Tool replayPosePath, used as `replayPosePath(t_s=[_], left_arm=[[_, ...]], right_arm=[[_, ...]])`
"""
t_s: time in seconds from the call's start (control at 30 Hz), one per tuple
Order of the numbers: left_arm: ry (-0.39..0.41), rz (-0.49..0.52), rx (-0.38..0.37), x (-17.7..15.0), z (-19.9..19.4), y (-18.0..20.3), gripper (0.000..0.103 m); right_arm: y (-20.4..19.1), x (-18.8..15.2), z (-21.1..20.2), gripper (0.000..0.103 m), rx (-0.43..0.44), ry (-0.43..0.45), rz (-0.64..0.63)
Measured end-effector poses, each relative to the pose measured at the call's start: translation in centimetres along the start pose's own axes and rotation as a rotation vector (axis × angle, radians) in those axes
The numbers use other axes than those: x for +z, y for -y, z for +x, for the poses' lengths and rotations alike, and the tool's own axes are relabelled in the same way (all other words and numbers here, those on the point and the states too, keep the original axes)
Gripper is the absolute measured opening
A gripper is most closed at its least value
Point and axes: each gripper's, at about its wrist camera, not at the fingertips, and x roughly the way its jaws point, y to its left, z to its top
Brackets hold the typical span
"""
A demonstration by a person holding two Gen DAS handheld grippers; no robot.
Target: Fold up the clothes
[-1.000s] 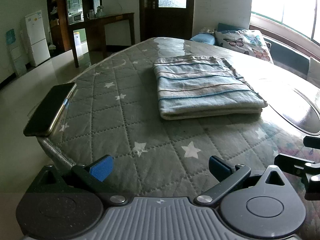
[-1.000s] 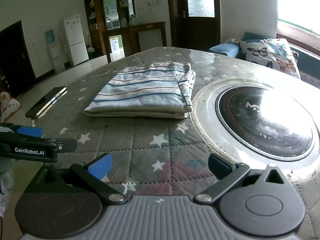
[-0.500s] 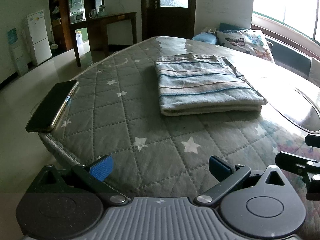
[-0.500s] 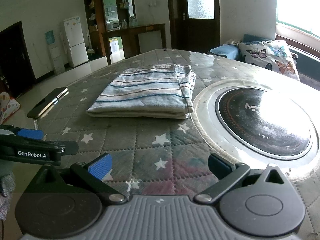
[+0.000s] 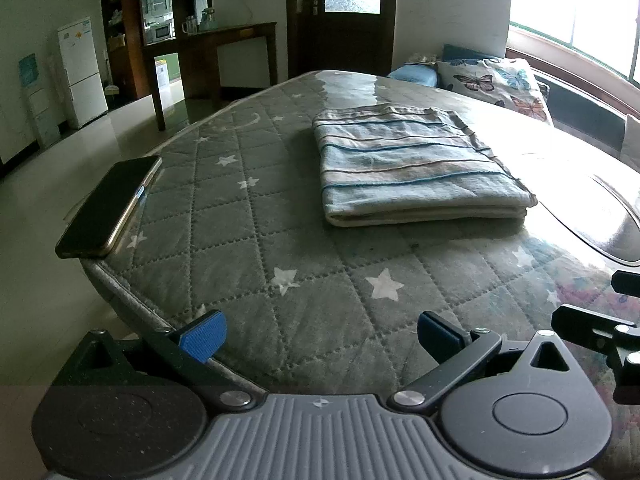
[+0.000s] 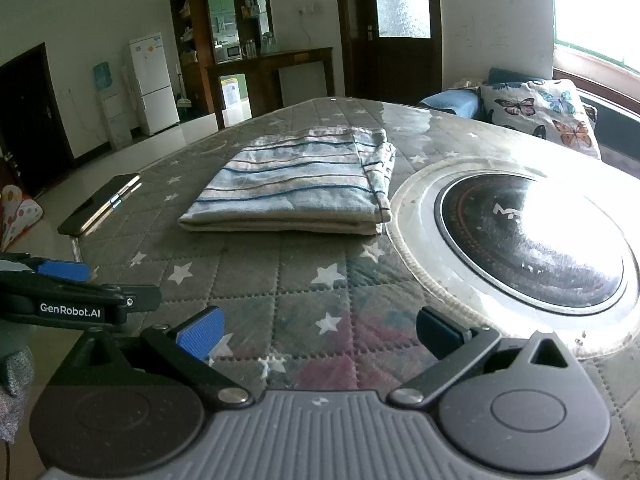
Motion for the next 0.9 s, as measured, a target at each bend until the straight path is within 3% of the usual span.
replayPosePath(t_s=[0.9], left_arm=[[-0.014, -0.003, 0.008, 0.05, 0.57, 0.57, 0.103]], right_arm=[[0.33, -0.28, 0.49, 0.103, 0.002, -0.007, 0.018]])
